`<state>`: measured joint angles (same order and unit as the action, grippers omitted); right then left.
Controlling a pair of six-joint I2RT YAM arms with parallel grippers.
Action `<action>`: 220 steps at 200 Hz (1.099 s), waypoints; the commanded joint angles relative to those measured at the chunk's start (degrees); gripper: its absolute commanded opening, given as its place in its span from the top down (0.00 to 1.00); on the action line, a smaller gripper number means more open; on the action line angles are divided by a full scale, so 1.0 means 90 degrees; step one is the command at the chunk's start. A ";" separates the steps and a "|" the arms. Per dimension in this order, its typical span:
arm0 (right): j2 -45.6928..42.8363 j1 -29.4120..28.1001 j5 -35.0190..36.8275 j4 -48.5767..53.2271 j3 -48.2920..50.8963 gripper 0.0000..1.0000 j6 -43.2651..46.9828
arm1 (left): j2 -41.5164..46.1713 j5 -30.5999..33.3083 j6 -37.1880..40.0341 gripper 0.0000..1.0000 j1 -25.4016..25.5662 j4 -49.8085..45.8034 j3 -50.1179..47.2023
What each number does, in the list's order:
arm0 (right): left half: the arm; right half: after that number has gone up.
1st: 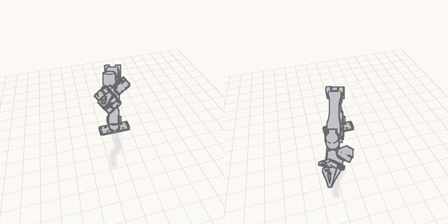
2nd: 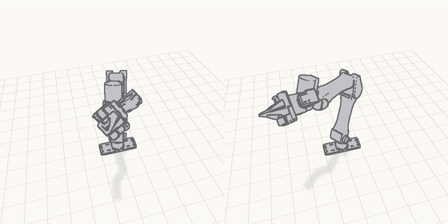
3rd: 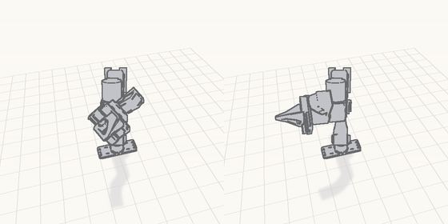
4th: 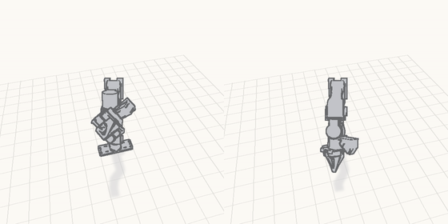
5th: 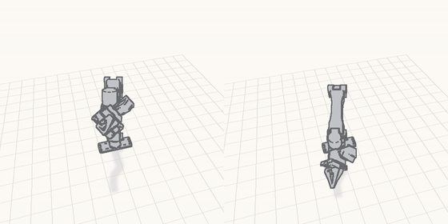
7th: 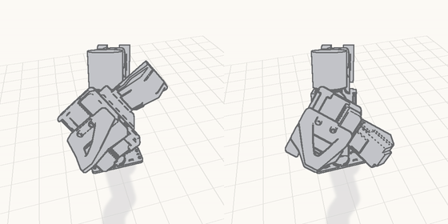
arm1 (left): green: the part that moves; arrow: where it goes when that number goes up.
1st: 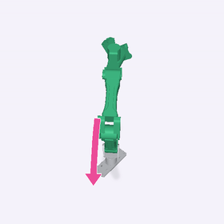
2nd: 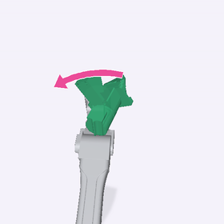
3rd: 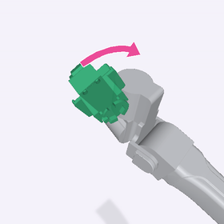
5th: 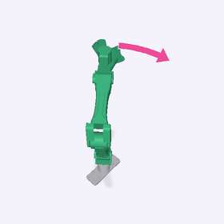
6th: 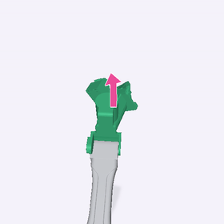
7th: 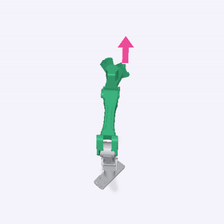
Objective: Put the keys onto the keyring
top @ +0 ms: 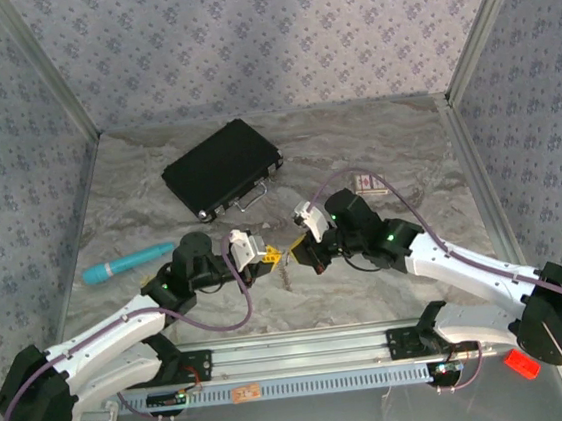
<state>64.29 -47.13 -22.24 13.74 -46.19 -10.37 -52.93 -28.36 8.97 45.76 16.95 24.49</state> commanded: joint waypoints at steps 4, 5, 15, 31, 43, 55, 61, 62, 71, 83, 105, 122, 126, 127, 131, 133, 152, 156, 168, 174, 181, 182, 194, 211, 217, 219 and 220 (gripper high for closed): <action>0.0080 0.0155 0.0365 0.0180 -0.0248 1.00 -0.0287 | 0.0117 -0.0239 0.0129 1.00 0.0075 0.0254 0.0013; 0.0081 0.0152 0.0363 0.0186 -0.0248 1.00 -0.0290 | 0.0118 -0.0238 0.0128 1.00 0.0074 0.0255 0.0013; 0.0130 0.0157 0.0337 0.0219 -0.0284 1.00 -0.0338 | 0.0120 -0.0197 0.0151 1.00 0.0094 0.0274 0.0013; 0.0190 0.0159 0.0232 0.0204 -0.0326 1.00 -0.0393 | 0.0117 -0.0095 0.0201 1.00 0.0124 0.0264 0.0028; 0.0210 0.0154 0.0184 0.0195 -0.0340 1.00 -0.0448 | 0.0113 -0.0036 0.0186 1.00 0.0128 0.0276 0.0032; 0.0228 0.0183 0.0067 0.0200 -0.0365 1.00 -0.0511 | 0.0119 0.0042 0.0123 1.00 0.0143 0.0381 0.0008; 0.0247 0.0214 -0.0064 0.0197 -0.0391 1.00 -0.0540 | 0.0118 0.0078 0.0093 1.00 0.0141 0.0468 -0.0024; 0.0253 0.0221 -0.0095 0.0195 -0.0393 1.00 -0.0544 | 0.0114 0.0081 0.0090 1.00 0.0141 0.0489 -0.0030; 0.0301 0.0240 -0.0342 0.0179 -0.0437 1.00 -0.0574 | 0.0114 0.0121 0.0041 1.00 0.0156 0.0632 -0.0078; 0.0386 0.0237 -0.0585 0.0237 -0.0523 1.00 -0.0553 | 0.0099 0.0152 0.0009 1.00 0.0160 0.0767 -0.0116; 0.0552 0.0253 -0.0751 0.0435 -0.0633 1.00 -0.0409 | 0.0045 0.0126 -0.0011 1.00 0.0163 0.0884 -0.0106; 0.0662 0.0282 -0.0705 0.0588 -0.0687 0.96 -0.0352 | 0.0001 0.0087 -0.0021 1.00 0.0172 0.0919 -0.0083; 0.0679 0.0287 -0.0690 0.0614 -0.0696 0.94 -0.0352 | 0.0001 0.0080 -0.0037 1.00 0.0174 0.0933 -0.0081; 0.0684 0.0286 -0.0682 0.0613 -0.0702 0.94 -0.0352 | -0.0003 0.0077 -0.0038 1.00 0.0177 0.0931 -0.0083; 0.0702 0.0299 -0.0665 0.0643 -0.0716 0.92 -0.0352 | -0.0006 0.0064 -0.0038 1.00 0.0170 0.0930 -0.0084; 0.0707 0.0309 -0.0644 0.0657 -0.0717 0.91 -0.0352 | -0.0008 0.0060 -0.0039 1.00 0.0172 0.0937 -0.0077; 0.0712 0.0376 -0.0549 0.0769 -0.0736 0.81 -0.0342 | 0.0021 0.0041 -0.0046 1.00 0.0172 0.0954 -0.0093; 0.0708 0.0392 -0.0528 0.0791 -0.0742 0.76 -0.0342 | 0.0023 0.0029 -0.0052 1.00 0.0173 0.0963 -0.0099; 0.0672 0.0454 -0.0481 0.0873 -0.0759 0.63 -0.0304 | 0.0036 0.0026 -0.0069 1.00 0.0176 0.0991 -0.0113; 0.0643 0.0462 -0.0448 0.0918 -0.0767 0.57 -0.0263 | 0.0046 0.0019 -0.0075 1.00 0.0173 0.1008 -0.0123; 0.0607 0.0481 -0.0404 0.1003 -0.0786 0.51 -0.0207 | 0.0047 0.0007 -0.0097 1.00 0.0178 0.1022 -0.0124; 0.0599 0.0486 -0.0402 0.1013 -0.0791 0.50 -0.0192 | 0.0049 0.0007 -0.0098 1.00 0.0179 0.1024 -0.0124; 0.0498 0.0506 -0.0357 0.1124 -0.0833 0.44 -0.0018 | 0.0036 -0.0020 -0.0135 1.00 0.0173 0.1046 -0.0136; 0.0240 0.0521 -0.0290 0.1170 -0.0840 0.41 0.0374 | -0.0014 -0.0066 -0.0231 1.00 0.0178 0.1136 -0.0161; 0.0095 0.0520 -0.0231 0.1097 -0.0773 0.41 0.0537 | -0.0032 -0.0090 -0.0267 1.00 0.0173 0.1189 -0.0180; 0.0035 0.0520 -0.0221 0.1051 -0.0738 0.41 0.0598 | -0.0036 -0.0098 -0.0292 1.00 0.0175 0.1209 -0.0181; 0.0000 0.0515 -0.0218 0.1027 -0.0728 0.41 0.0626 | -0.0041 -0.0104 -0.0303 1.00 0.0173 0.1216 -0.0187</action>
<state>69.23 -42.65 -26.02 22.24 -51.64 -10.72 -53.17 -26.59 8.23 46.83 23.24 23.40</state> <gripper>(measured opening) 0.585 0.043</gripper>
